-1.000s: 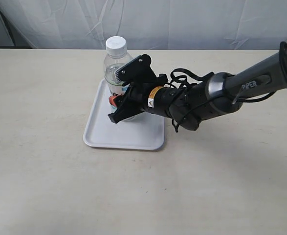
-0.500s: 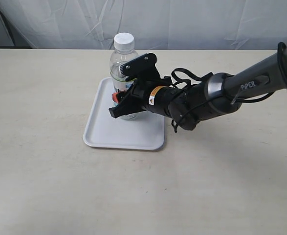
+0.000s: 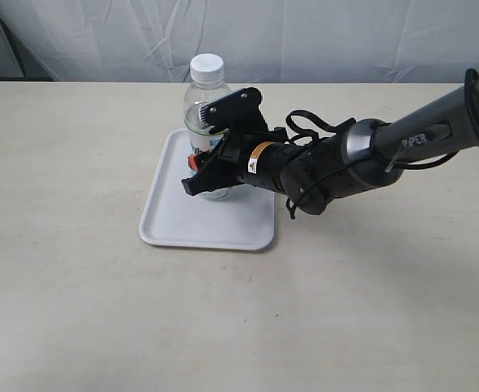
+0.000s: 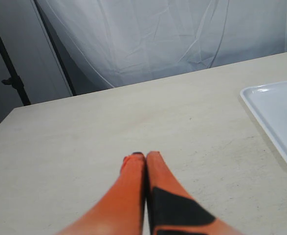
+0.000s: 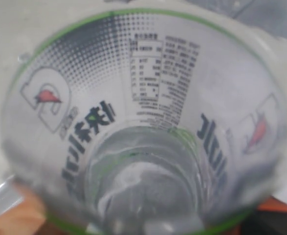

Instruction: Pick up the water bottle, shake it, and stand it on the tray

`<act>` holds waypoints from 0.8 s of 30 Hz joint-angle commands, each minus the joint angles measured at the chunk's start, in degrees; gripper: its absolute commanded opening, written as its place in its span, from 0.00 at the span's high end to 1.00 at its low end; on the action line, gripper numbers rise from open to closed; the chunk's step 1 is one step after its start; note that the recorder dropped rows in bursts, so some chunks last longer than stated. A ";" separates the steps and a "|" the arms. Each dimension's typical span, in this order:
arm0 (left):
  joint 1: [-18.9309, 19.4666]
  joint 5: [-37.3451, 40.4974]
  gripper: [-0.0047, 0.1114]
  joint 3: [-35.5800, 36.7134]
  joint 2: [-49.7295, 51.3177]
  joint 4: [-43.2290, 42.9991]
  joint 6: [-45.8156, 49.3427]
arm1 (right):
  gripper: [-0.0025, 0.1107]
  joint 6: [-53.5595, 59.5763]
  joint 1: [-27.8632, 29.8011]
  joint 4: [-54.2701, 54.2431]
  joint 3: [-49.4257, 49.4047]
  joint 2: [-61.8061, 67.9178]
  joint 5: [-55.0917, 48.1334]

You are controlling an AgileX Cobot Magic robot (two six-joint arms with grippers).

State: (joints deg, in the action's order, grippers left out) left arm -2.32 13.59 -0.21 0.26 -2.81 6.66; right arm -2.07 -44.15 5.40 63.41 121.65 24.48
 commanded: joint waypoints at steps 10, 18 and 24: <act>-0.02 0.09 0.96 0.21 -0.26 0.28 -0.18 | 0.36 0.34 0.14 -3.00 -0.13 -0.45 -5.78; -0.02 0.09 0.96 0.21 -0.26 0.28 -0.18 | 0.36 0.34 0.14 -3.00 -0.13 -2.89 -11.49; -0.02 0.09 0.96 0.21 -0.26 0.28 -0.18 | 0.37 0.34 0.14 -3.00 -0.13 -5.20 -18.14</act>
State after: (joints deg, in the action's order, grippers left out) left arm -2.32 13.59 -0.21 0.26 -2.81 6.66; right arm -1.97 -44.15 2.62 63.41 117.82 9.40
